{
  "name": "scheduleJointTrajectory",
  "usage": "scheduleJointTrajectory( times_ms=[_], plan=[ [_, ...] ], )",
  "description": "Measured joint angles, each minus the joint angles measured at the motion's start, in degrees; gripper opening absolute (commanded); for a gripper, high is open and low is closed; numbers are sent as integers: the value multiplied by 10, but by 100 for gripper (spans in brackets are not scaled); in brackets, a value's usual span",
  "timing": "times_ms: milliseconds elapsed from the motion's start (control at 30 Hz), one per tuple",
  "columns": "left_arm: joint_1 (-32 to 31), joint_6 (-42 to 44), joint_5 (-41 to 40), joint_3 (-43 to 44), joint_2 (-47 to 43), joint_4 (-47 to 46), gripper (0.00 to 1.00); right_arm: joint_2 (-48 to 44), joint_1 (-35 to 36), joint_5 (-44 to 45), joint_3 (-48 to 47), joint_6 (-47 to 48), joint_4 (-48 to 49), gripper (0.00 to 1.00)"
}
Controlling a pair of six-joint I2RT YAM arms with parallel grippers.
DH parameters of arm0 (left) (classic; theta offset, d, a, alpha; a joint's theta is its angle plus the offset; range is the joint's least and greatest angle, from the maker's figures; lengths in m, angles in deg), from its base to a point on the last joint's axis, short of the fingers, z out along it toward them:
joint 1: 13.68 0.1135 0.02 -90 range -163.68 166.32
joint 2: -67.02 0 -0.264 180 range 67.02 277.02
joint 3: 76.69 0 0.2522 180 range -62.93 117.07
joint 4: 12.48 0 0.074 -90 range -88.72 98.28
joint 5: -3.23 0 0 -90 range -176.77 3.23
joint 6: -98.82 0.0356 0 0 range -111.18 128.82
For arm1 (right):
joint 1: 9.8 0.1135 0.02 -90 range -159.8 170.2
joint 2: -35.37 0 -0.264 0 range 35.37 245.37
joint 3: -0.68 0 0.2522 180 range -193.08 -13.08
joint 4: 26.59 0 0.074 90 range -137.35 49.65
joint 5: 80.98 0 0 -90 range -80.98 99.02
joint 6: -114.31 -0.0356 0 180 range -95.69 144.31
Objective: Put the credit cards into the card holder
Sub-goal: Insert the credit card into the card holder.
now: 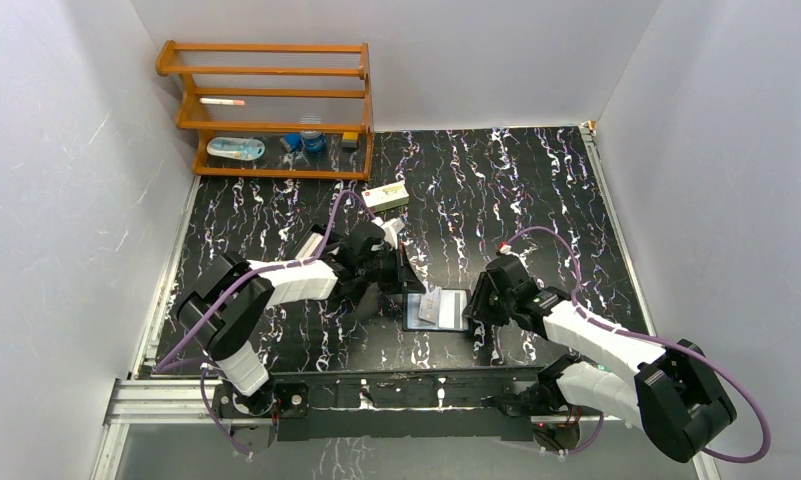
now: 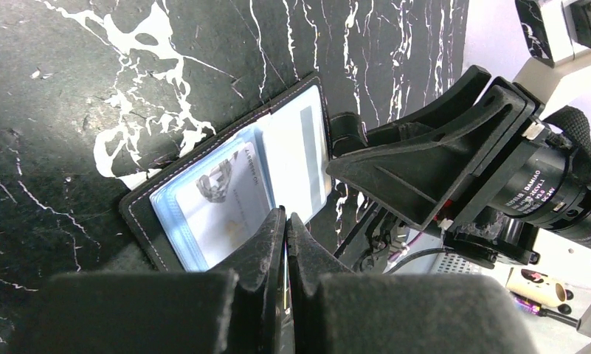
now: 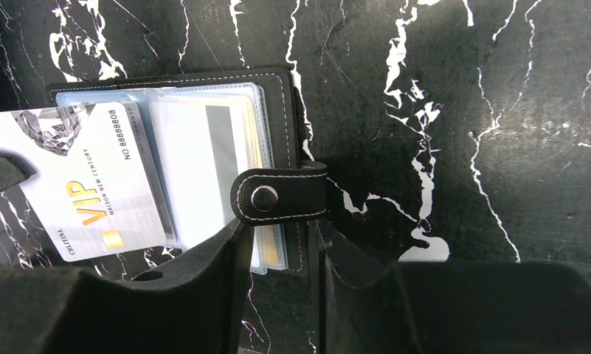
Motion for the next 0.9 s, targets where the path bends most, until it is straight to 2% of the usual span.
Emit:
scheduleJointTrajectory(
  times_ms=[900],
  plan=[
    [-13,-26,-51,-1,12,-10,0,-7,-3,-8,18,-13,36,40]
  ],
)
